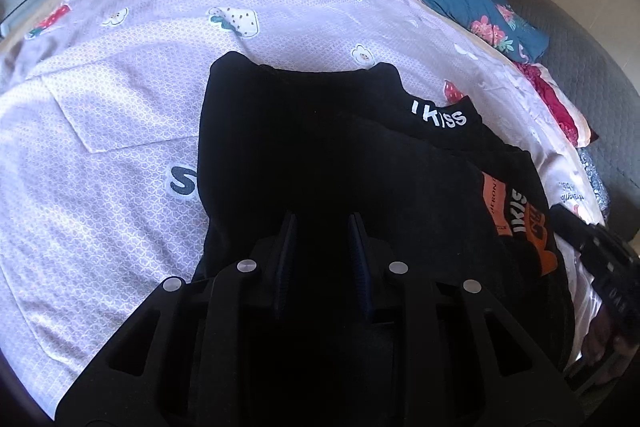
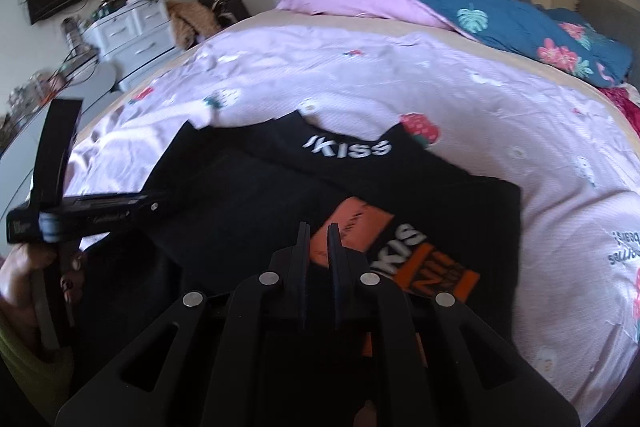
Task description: Fold small clothes
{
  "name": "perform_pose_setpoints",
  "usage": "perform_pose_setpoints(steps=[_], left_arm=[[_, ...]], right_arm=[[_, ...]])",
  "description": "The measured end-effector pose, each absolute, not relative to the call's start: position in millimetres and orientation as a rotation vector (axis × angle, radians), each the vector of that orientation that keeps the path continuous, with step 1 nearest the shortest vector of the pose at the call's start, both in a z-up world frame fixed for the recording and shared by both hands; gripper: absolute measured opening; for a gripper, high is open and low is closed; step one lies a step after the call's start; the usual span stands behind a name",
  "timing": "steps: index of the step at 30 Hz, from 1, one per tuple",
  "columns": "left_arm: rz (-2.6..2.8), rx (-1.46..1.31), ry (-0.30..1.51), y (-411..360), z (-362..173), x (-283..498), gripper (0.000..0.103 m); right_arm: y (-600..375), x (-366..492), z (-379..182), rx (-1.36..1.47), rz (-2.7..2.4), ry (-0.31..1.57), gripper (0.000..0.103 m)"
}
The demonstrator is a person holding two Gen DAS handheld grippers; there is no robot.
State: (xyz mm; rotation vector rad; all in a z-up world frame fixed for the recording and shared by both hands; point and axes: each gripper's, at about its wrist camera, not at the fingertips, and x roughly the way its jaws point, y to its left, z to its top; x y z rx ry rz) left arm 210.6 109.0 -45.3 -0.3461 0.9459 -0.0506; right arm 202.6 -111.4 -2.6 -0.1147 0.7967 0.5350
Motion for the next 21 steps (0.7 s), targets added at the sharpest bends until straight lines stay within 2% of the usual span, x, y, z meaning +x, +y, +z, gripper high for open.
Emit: perform_pose_setpoints(steps=[7, 10, 18, 21], left_arm=[[-0.053, -0.334, 0.945, 108, -46, 210, 0.02], [-0.053, -0.325, 0.946, 107, -45, 210, 0.02], [-0.051, -0.307, 0.947, 103, -45, 213, 0.02], [-0.053, -0.309, 0.945, 103, -44, 214, 0.02]], right_arm=[[-95, 202, -22, -0.16, 0.546, 0.866, 0.016], [-101, 213, -39, -0.184, 0.478, 0.934, 0.026], [-113, 217, -52, -0.121, 0.492, 0.973, 0.027], [-115, 212, -46, -0.105, 0.502, 0.957, 0.032]])
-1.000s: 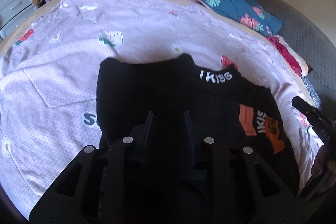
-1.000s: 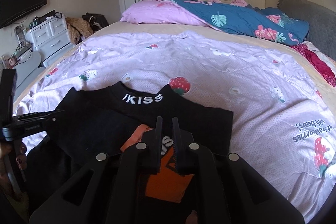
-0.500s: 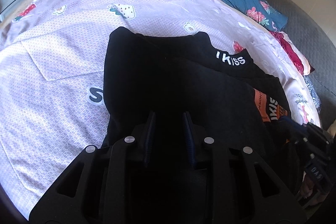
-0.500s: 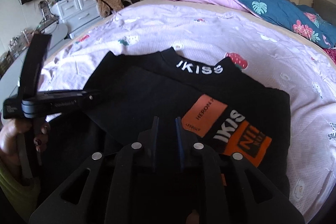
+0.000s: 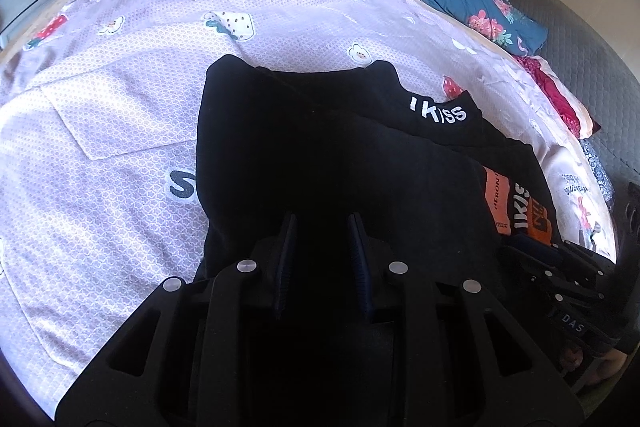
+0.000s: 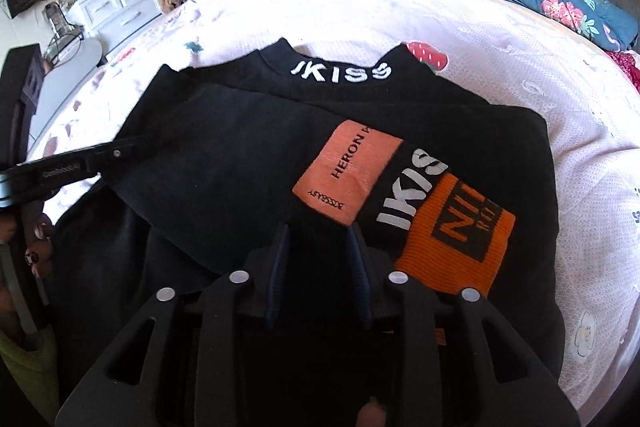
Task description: Fold small clothes
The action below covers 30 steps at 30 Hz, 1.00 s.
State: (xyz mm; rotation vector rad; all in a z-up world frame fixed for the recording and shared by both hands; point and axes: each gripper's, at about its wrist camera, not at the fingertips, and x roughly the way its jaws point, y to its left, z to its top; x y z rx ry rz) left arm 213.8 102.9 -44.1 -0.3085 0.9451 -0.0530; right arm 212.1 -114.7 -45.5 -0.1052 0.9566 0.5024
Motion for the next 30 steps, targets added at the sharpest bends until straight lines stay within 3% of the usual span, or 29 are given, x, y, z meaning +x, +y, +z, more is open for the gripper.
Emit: perform_pose_setpoints(steps=[3, 5, 9, 14, 20, 23, 27, 30], left_arm=[[-0.058, -0.306, 0.945, 103, -43, 214, 0.02], [-0.057, -0.298, 0.944, 102, -42, 213, 0.02], [-0.059, -0.298, 0.943, 102, -40, 213, 0.023], [-0.068, -0.285, 0.933, 99, -34, 211, 0.034], [-0.074, -0.284, 0.916, 98, -28, 208, 0.047], [-0.079, -0.286, 0.913, 97, -27, 207, 0.055], [-0.067, -0.282, 0.895, 97, -20, 204, 0.079], [-0.056, -0.277, 0.88, 98, -16, 201, 0.09]], right_arm=[[-118, 211, -37, -0.099, 0.498, 0.93, 0.037], [-120, 211, -33, -0.092, 0.494, 0.919, 0.049], [-125, 211, -27, -0.082, 0.481, 0.896, 0.059], [-128, 210, -20, -0.07, 0.464, 0.872, 0.079], [-131, 205, -14, -0.072, 0.458, 0.842, 0.09], [-132, 204, -11, -0.066, 0.453, 0.834, 0.094], [-135, 203, -7, -0.055, 0.445, 0.823, 0.095], [-138, 201, -4, -0.042, 0.443, 0.811, 0.096]])
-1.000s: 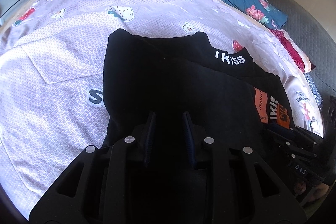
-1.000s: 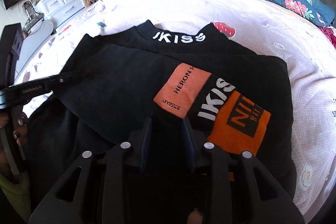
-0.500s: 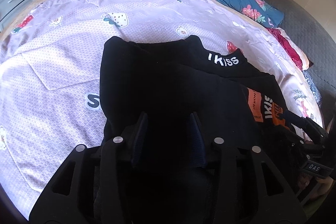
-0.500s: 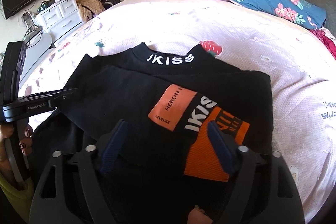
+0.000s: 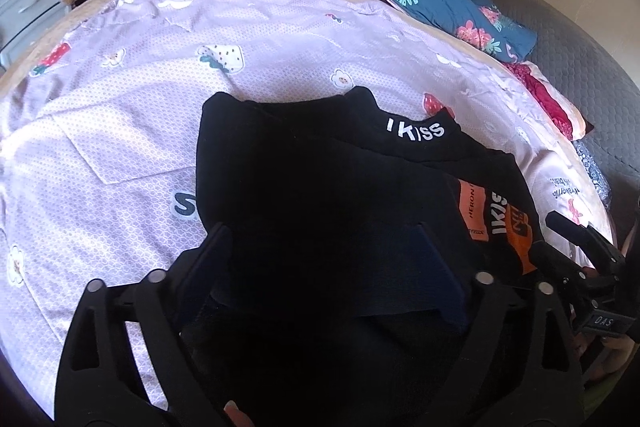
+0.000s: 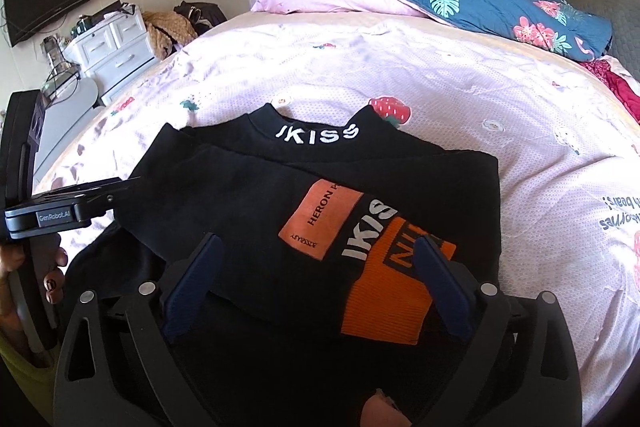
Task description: Fold small clothes
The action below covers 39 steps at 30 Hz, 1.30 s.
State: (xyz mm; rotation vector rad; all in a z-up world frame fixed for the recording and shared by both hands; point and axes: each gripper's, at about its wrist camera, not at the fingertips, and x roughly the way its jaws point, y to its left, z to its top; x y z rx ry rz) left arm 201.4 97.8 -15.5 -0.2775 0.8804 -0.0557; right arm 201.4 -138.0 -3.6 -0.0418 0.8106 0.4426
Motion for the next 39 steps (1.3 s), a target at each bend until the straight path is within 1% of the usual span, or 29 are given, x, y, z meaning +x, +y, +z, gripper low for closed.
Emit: perform_pose_setpoints(steps=[1, 9, 32, 39], left_arm=[[-0.047, -0.271, 0.878, 98, -14, 201, 0.093], [-0.034, -0.265, 0.855, 96, -7, 196, 0.093], [-0.049, -0.275, 0.727, 92, 40, 155, 0.094], [-0.039, -0.278, 0.723, 92, 36, 132, 0.094]], right_arm=[[-139, 201, -2, -0.037, 0.44, 0.806, 0.096], [-147, 193, 10, -0.004, 0.424, 0.773, 0.097], [-164, 161, 38, 0.011, 0.407, 0.708, 0.098], [-171, 152, 44, 0.017, 0.404, 0.705, 0.098]])
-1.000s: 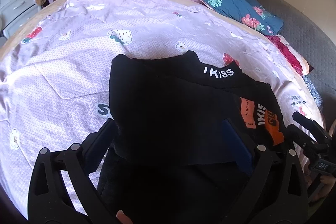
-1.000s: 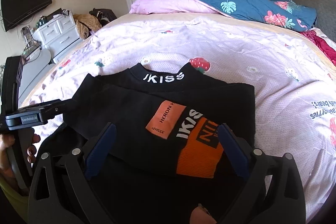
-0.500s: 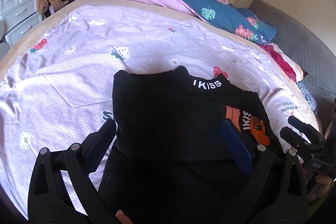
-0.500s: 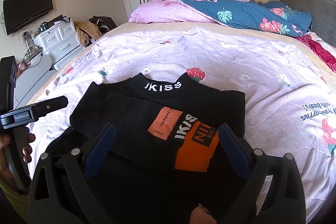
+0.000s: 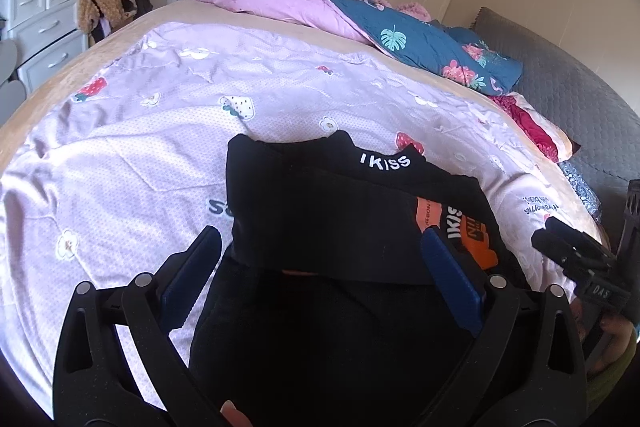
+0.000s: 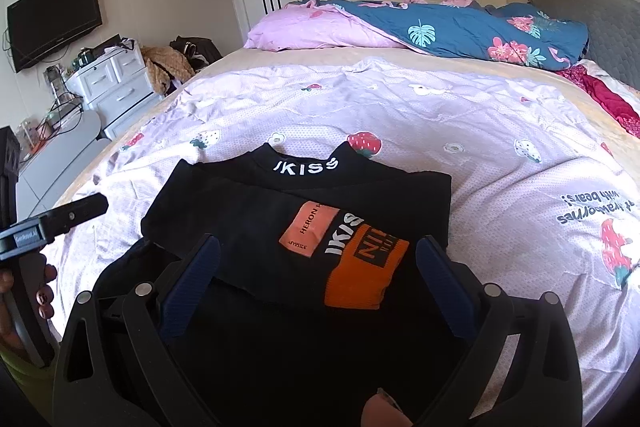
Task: Fold small clothes
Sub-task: 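Move both tools down the shirt body to the hem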
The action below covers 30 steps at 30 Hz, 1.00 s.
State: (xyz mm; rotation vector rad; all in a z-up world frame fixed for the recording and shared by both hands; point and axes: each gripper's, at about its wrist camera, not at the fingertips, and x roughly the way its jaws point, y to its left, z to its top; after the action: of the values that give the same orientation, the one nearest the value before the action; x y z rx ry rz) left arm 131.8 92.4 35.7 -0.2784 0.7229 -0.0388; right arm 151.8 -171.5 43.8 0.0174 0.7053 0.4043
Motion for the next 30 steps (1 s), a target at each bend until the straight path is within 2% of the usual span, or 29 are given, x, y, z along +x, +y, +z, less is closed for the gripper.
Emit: perform_pose_setpoints(steps=[30], left_arm=[[0.007, -0.269, 0.789, 91, 21, 70, 0.094]], right_arm=[[-204, 104, 51, 0.022, 0.401, 0.721, 0.098]])
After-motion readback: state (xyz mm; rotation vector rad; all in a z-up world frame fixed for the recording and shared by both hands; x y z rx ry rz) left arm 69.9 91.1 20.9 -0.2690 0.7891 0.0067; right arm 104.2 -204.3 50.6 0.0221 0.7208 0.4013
